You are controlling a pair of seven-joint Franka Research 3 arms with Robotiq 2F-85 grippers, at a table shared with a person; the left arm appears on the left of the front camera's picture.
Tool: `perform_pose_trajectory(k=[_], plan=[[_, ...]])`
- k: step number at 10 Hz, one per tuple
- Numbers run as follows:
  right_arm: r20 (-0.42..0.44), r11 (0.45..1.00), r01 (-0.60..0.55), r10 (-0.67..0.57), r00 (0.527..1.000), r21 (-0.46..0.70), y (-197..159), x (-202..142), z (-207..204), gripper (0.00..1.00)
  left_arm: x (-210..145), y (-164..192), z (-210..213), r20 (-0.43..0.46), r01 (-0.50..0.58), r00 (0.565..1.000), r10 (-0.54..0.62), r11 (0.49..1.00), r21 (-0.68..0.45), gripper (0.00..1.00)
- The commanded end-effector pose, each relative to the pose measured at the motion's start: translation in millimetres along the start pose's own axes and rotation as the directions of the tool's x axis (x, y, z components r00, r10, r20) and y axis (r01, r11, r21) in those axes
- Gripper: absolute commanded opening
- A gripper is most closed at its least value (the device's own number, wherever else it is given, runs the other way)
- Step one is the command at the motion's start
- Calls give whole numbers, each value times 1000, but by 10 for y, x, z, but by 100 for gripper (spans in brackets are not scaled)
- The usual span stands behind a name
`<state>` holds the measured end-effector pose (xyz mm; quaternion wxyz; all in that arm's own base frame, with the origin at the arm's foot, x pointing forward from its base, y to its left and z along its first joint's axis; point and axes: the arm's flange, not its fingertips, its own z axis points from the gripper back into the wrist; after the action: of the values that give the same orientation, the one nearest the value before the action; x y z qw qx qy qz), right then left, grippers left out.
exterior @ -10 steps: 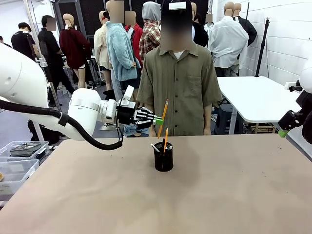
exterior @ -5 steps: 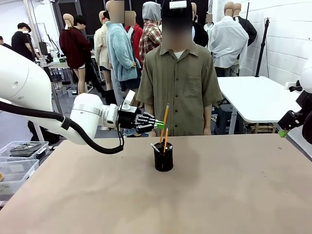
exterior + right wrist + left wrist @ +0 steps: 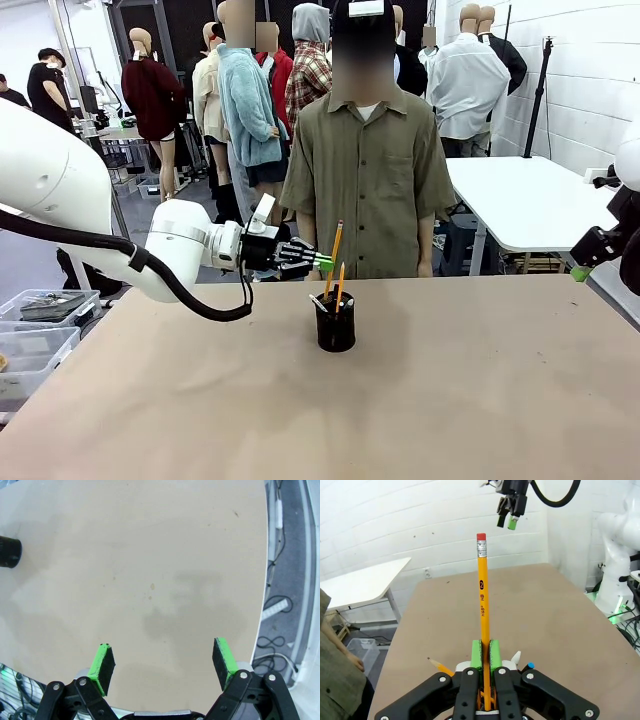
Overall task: Place the pens into the pen holder.
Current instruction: Pick up a writing instrument from the table and place it into the Pen holder.
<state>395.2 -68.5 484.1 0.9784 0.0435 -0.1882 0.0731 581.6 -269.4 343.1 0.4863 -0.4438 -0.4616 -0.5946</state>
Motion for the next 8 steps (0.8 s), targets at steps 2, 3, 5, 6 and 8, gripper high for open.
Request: perform_pose_trajectory(k=[2,3,5,6,8], plan=[[4,1000,1,-1,1000,-26,14,-16,-36,98,-63,110,-66,27,54,998,-54,999,-3,0],[4,1000,1,-1,1000,-26,14,-16,-36,98,-72,132,-85,28,57,998,-56,998,-10,0],[4,1000,1,-1,1000,-26,14,-16,-36,98,-88,159,-95,24,50,998,-50,999,-11,9],[4,1000,1,-1,1000,-26,14,-16,-36,98,-89,156,-107,26,49,998,-49,999,-15,29],[4,1000,1,-1,1000,-26,14,-16,-36,98,-72,147,-108,23,56,998,-56,998,-20,68]])
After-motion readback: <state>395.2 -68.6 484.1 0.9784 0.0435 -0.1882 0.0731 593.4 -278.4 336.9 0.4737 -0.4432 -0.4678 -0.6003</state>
